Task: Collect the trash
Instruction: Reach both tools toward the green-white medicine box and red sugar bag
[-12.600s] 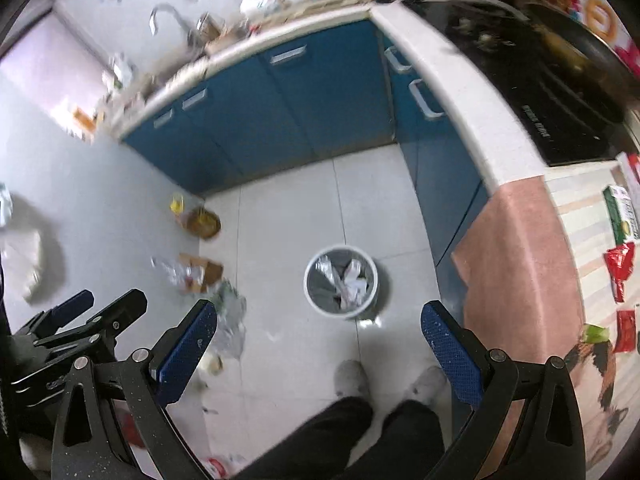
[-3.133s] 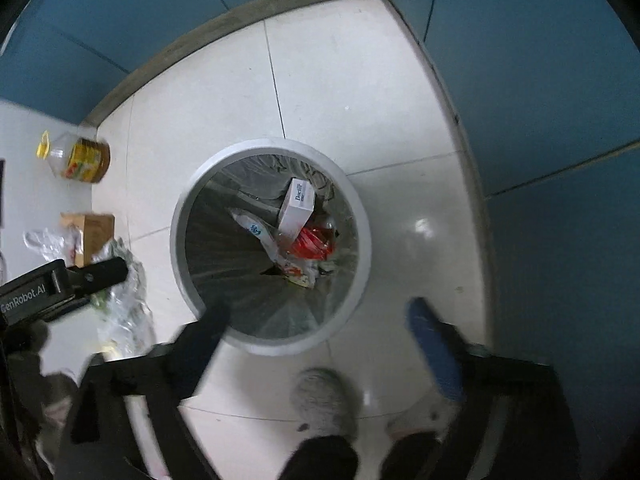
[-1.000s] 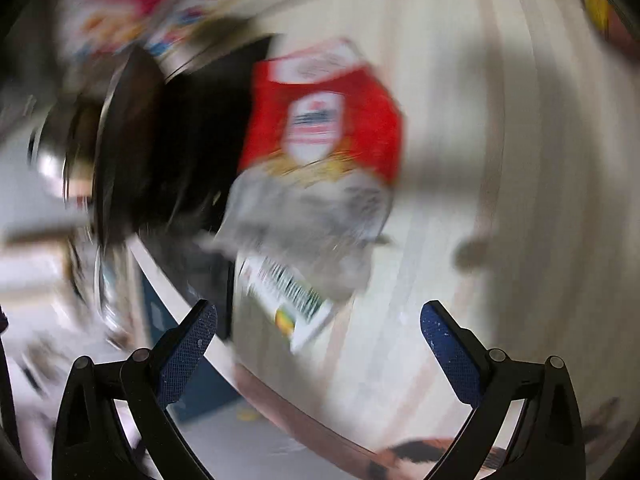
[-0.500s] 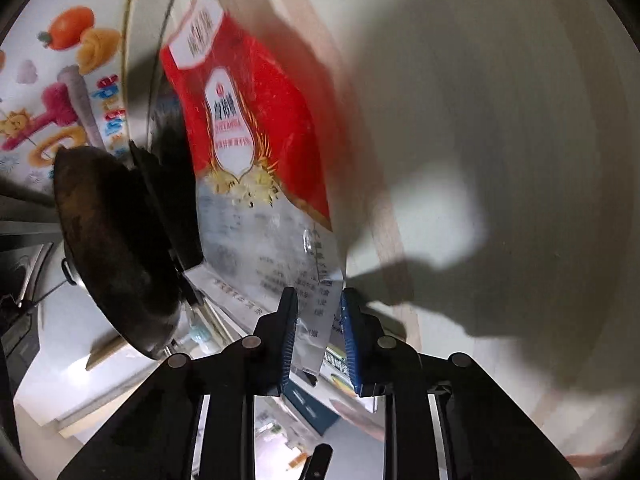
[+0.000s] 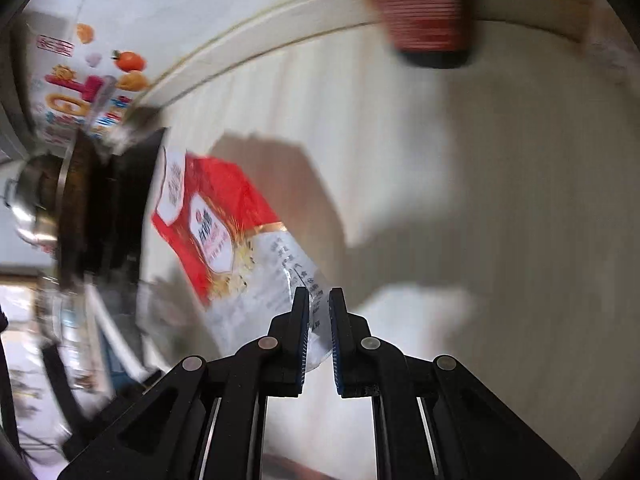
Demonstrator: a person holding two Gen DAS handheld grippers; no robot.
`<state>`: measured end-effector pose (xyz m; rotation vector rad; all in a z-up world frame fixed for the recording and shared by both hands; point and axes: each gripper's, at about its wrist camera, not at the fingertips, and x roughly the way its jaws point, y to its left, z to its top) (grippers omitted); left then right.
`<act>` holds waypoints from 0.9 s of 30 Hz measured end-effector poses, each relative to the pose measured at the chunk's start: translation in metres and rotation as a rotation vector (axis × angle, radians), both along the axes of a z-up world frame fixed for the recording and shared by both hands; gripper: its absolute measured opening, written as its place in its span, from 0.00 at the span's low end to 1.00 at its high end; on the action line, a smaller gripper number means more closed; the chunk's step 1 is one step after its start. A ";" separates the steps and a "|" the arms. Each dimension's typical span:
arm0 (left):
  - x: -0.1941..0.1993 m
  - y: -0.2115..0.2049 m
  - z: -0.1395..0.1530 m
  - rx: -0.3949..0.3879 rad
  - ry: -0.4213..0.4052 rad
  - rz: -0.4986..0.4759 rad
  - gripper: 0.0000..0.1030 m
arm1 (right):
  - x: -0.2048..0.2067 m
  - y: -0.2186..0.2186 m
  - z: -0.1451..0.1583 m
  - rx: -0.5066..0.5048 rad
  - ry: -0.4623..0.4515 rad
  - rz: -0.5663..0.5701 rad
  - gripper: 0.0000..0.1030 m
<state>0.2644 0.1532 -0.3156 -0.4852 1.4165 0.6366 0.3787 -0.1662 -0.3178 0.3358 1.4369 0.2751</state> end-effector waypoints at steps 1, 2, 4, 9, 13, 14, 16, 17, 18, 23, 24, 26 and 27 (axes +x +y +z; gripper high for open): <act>0.005 -0.001 -0.002 -0.009 0.003 0.000 0.92 | 0.000 -0.005 -0.004 -0.035 0.018 0.011 0.16; 0.009 0.000 -0.004 -0.028 0.008 0.008 0.92 | 0.000 -0.012 -0.007 -0.076 0.031 0.015 0.22; 0.019 0.003 -0.010 -0.086 0.007 0.048 0.92 | 0.000 -0.017 -0.006 -0.142 0.012 0.020 0.59; 0.036 0.018 -0.017 -0.200 -0.024 0.172 0.92 | 0.008 -0.013 0.016 -0.165 -0.110 0.040 0.72; 0.056 0.026 -0.028 -0.225 -0.008 0.200 0.92 | 0.029 0.003 0.012 -0.127 -0.088 0.058 0.75; 0.061 0.026 -0.029 -0.215 0.007 0.200 0.92 | 0.032 0.008 0.009 -0.126 -0.084 0.062 0.75; 0.071 0.024 -0.027 -0.189 0.005 0.163 0.90 | 0.039 0.024 0.001 -0.130 -0.073 0.084 0.75; 0.075 0.022 -0.025 -0.169 0.002 0.139 0.81 | 0.042 0.032 -0.003 -0.129 -0.065 0.101 0.75; 0.077 0.017 -0.021 -0.123 0.004 0.098 0.76 | 0.043 0.038 -0.006 -0.128 -0.059 0.125 0.75; 0.071 -0.007 -0.007 -0.067 -0.031 -0.090 0.21 | 0.038 0.080 -0.008 -0.266 -0.130 0.307 0.84; 0.068 -0.011 -0.006 -0.066 -0.033 -0.106 0.19 | 0.035 0.087 -0.009 -0.299 -0.159 0.340 0.82; 0.055 -0.013 -0.003 -0.062 -0.039 -0.127 0.14 | 0.028 0.097 -0.007 -0.360 -0.216 0.373 0.70; 0.050 -0.013 -0.003 -0.070 -0.044 -0.128 0.14 | 0.025 0.100 -0.006 -0.382 -0.245 0.382 0.55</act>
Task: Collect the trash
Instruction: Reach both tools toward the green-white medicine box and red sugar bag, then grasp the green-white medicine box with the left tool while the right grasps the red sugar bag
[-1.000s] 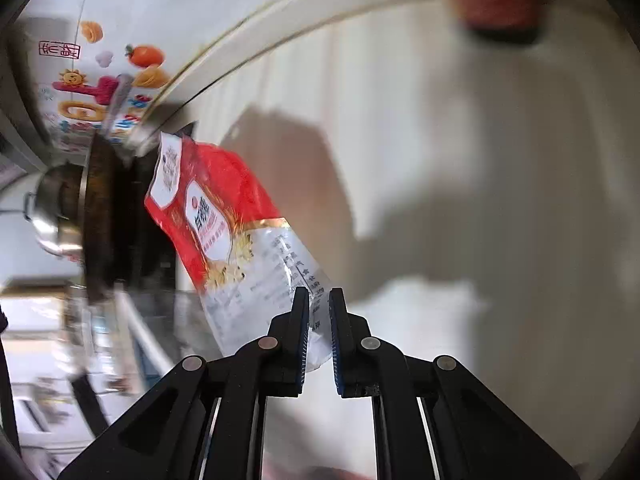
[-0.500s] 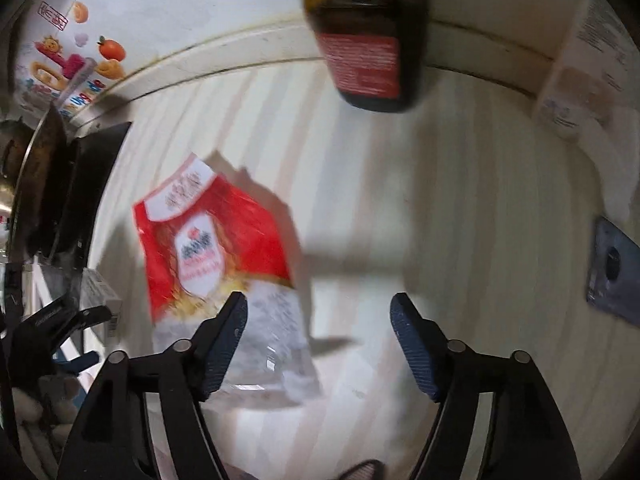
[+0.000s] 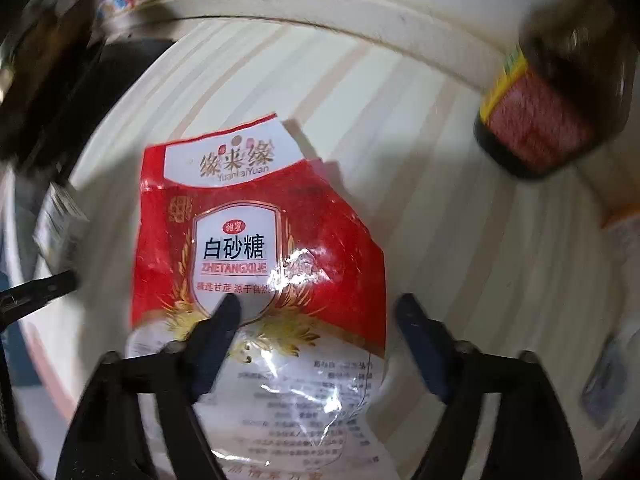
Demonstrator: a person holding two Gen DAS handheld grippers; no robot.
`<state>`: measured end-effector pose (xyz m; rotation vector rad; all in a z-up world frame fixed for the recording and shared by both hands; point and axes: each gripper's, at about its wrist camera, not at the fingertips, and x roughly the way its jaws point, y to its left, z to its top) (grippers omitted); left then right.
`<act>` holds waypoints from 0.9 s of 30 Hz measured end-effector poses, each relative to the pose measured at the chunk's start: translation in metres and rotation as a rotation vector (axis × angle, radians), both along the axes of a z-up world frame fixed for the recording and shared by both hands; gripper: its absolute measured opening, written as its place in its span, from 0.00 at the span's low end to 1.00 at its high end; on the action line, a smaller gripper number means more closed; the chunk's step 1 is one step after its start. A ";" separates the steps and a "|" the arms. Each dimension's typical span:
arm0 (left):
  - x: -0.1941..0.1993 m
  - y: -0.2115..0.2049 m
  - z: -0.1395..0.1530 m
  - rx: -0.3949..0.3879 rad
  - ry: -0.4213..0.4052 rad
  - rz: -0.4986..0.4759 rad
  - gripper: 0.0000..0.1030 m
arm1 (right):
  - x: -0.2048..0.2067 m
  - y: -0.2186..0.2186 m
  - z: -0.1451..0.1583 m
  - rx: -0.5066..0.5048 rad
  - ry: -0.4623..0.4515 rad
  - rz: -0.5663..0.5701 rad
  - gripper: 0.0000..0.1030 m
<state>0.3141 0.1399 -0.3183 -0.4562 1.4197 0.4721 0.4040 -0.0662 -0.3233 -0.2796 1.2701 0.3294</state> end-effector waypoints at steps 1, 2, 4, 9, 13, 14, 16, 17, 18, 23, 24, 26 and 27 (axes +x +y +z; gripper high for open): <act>-0.005 0.000 0.001 -0.015 -0.004 0.003 0.14 | -0.001 0.000 0.002 0.015 -0.004 -0.004 0.42; -0.011 0.001 0.001 -0.042 -0.009 0.019 0.14 | -0.001 -0.001 0.003 0.020 -0.010 -0.008 0.31; -0.025 0.008 0.006 -0.108 -0.051 0.065 0.15 | -0.001 -0.004 0.004 0.053 0.008 -0.019 0.07; -0.057 0.021 0.017 -0.199 -0.103 0.155 0.18 | -0.011 -0.015 0.012 0.126 0.002 -0.057 0.04; -0.062 0.045 0.018 -0.239 -0.143 0.249 0.25 | -0.016 -0.035 0.017 0.173 0.004 -0.115 0.04; -0.065 0.056 0.017 -0.255 -0.155 0.275 0.28 | -0.016 -0.036 0.017 0.173 0.005 -0.128 0.04; -0.057 0.061 0.014 -0.269 -0.170 0.306 0.34 | -0.012 -0.041 0.015 0.141 0.010 -0.151 0.04; -0.051 0.062 0.014 -0.256 -0.167 0.307 0.35 | -0.005 -0.038 0.011 0.103 0.029 -0.150 0.04; -0.045 0.070 0.013 -0.237 -0.162 0.298 0.35 | 0.002 -0.036 0.007 0.065 0.044 -0.166 0.05; -0.061 0.073 0.029 -0.030 -0.139 0.237 0.48 | -0.002 -0.027 0.053 0.074 -0.087 -0.168 0.20; -0.071 0.079 0.030 0.006 -0.125 0.229 0.49 | -0.005 -0.022 0.067 0.115 -0.121 -0.150 0.37; -0.081 0.084 0.029 0.086 -0.100 0.229 0.56 | -0.005 -0.006 0.084 0.233 -0.130 -0.095 0.56; -0.084 0.088 0.028 0.099 -0.100 0.238 0.63 | -0.002 0.010 0.087 0.297 -0.099 -0.050 0.56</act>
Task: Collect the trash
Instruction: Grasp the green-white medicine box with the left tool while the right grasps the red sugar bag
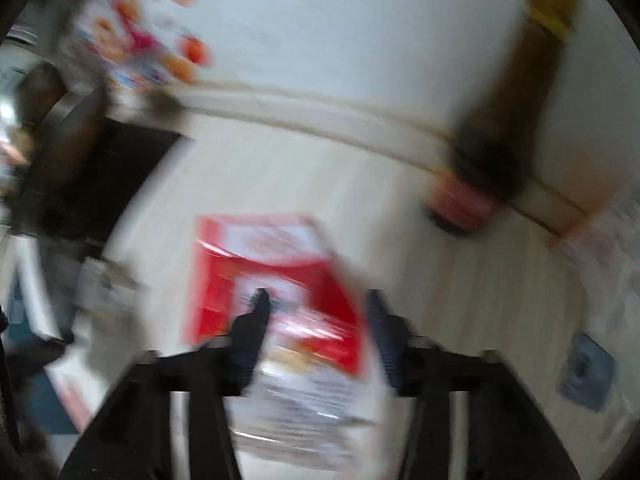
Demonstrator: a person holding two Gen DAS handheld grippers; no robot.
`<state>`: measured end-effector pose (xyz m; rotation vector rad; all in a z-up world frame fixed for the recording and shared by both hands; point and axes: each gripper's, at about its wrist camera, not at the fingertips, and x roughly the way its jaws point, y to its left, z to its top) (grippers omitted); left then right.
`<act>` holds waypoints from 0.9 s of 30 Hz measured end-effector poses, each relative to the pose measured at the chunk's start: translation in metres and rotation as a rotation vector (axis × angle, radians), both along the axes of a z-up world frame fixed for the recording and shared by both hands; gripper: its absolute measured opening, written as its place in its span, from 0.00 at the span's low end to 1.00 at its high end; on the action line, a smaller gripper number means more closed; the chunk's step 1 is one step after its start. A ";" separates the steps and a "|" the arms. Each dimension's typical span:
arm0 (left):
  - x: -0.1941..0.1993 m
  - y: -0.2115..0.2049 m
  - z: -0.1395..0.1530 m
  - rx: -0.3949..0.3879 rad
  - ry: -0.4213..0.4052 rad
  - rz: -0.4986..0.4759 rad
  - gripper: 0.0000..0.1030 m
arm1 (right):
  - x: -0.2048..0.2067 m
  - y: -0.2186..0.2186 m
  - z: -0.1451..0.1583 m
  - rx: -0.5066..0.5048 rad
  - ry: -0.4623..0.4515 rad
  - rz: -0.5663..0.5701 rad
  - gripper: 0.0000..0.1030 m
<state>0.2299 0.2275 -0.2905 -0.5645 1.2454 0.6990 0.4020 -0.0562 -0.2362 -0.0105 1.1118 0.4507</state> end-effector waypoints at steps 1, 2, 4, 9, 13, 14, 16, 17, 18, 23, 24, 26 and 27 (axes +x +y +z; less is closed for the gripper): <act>0.000 0.003 -0.001 0.003 -0.005 0.010 0.75 | 0.006 0.018 -0.002 0.041 0.029 0.051 0.56; -0.003 0.007 -0.001 0.005 -0.017 0.024 0.77 | 0.009 0.033 -0.005 0.066 0.051 0.090 0.56; -0.006 0.017 0.002 0.005 -0.044 0.044 0.77 | 0.017 0.074 -0.019 0.100 0.074 0.186 0.43; 0.003 0.031 0.005 -0.009 -0.047 0.042 0.97 | 0.032 0.164 -0.077 0.039 0.155 0.345 0.14; 0.010 0.036 0.004 -0.041 -0.055 0.045 0.97 | 0.002 0.188 -0.088 0.048 0.207 0.463 0.13; 0.012 0.037 0.004 -0.056 -0.060 0.044 0.97 | -0.009 0.187 -0.090 0.078 0.266 0.500 0.13; 0.017 0.036 0.000 -0.080 -0.054 0.025 0.97 | -0.022 0.175 -0.092 0.114 0.345 0.502 0.13; 0.020 0.033 -0.002 -0.090 -0.046 0.011 0.97 | -0.023 0.164 -0.092 0.114 0.366 0.465 0.13; 0.023 0.030 -0.005 -0.106 -0.039 -0.004 0.97 | -0.021 0.149 -0.091 0.121 0.381 0.416 0.13; 0.047 0.013 -0.024 -0.208 -0.017 -0.050 0.97 | 0.003 0.059 -0.066 0.115 0.312 0.137 0.53; 0.053 0.010 -0.029 -0.228 -0.006 -0.054 0.97 | 0.006 0.041 -0.058 0.102 0.286 0.090 0.55; 0.064 0.004 -0.041 -0.256 0.024 -0.052 0.97 | 0.017 0.006 -0.049 0.047 0.233 -0.011 0.55; 0.069 0.001 -0.045 -0.246 0.049 -0.052 0.97 | 0.023 -0.009 -0.046 0.021 0.216 -0.050 0.56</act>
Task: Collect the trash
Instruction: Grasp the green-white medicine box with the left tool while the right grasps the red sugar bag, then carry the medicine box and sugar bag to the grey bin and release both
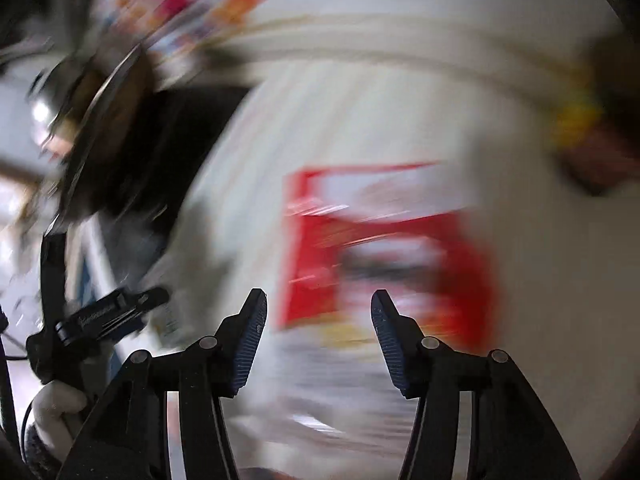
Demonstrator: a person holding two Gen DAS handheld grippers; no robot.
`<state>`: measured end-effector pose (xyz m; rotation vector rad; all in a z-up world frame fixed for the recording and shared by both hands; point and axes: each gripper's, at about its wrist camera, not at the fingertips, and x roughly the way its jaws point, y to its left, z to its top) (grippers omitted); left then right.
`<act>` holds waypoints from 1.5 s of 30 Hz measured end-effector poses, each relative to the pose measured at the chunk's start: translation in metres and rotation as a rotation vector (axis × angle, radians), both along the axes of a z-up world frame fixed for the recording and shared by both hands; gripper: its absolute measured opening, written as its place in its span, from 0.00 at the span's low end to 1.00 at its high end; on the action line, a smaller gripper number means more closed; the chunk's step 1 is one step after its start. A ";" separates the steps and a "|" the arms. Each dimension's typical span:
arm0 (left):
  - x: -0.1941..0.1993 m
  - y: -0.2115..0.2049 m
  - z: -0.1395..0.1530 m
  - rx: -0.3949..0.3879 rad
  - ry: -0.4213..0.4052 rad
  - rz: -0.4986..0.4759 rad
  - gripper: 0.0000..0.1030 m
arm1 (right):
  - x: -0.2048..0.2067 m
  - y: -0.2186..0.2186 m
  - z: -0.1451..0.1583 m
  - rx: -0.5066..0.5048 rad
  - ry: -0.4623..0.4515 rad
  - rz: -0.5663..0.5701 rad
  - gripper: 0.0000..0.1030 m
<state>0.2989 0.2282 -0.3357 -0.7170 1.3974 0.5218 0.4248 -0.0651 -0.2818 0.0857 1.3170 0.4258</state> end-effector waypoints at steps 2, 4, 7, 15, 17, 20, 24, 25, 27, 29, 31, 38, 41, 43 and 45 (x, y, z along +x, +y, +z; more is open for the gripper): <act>0.007 -0.006 -0.001 0.051 0.028 -0.020 0.97 | 0.009 -0.024 0.000 -0.028 0.008 -0.047 0.62; 0.011 -0.011 -0.001 0.096 0.039 -0.046 0.91 | 0.016 -0.044 -0.008 -0.055 0.047 -0.084 0.62; 0.011 -0.020 0.007 0.160 0.010 -0.094 0.62 | 0.017 -0.060 -0.021 -0.037 0.088 -0.114 0.62; -0.005 -0.041 0.005 0.157 0.005 -0.156 0.62 | 0.018 -0.039 -0.047 -0.068 0.066 0.003 0.52; -0.012 -0.048 0.003 0.147 0.002 -0.157 0.62 | 0.014 -0.024 -0.046 -0.105 0.030 0.045 0.08; -0.023 -0.047 0.006 0.138 -0.007 -0.159 0.62 | 0.006 -0.016 -0.044 -0.125 -0.002 0.060 0.02; -0.044 -0.043 0.017 0.134 -0.042 -0.143 0.62 | -0.005 -0.017 -0.018 -0.065 -0.061 0.037 0.01; -0.046 -0.040 0.022 0.136 -0.052 -0.138 0.62 | -0.008 -0.017 -0.008 -0.053 -0.084 0.037 0.01; -0.052 -0.029 0.032 0.141 -0.083 -0.127 0.62 | -0.016 -0.015 0.016 -0.040 -0.136 0.050 0.01; -0.063 -0.025 0.044 0.144 -0.110 -0.114 0.62 | -0.026 -0.007 0.038 -0.031 -0.177 0.069 0.00; -0.080 -0.021 0.059 0.149 -0.145 -0.096 0.62 | -0.038 0.000 0.057 -0.024 -0.214 0.090 0.00; -0.143 0.006 0.102 0.189 -0.237 -0.033 0.62 | -0.092 0.045 0.123 0.008 -0.347 0.168 0.00; -0.179 0.025 0.122 0.209 -0.260 0.007 0.62 | -0.123 0.068 0.146 0.023 -0.373 0.222 0.00; -0.208 0.039 0.129 0.218 -0.273 0.043 0.62 | -0.147 0.084 0.156 0.036 -0.385 0.262 0.00; -0.245 0.054 0.134 0.234 -0.277 0.082 0.62 | -0.176 0.105 0.164 0.053 -0.393 0.309 0.00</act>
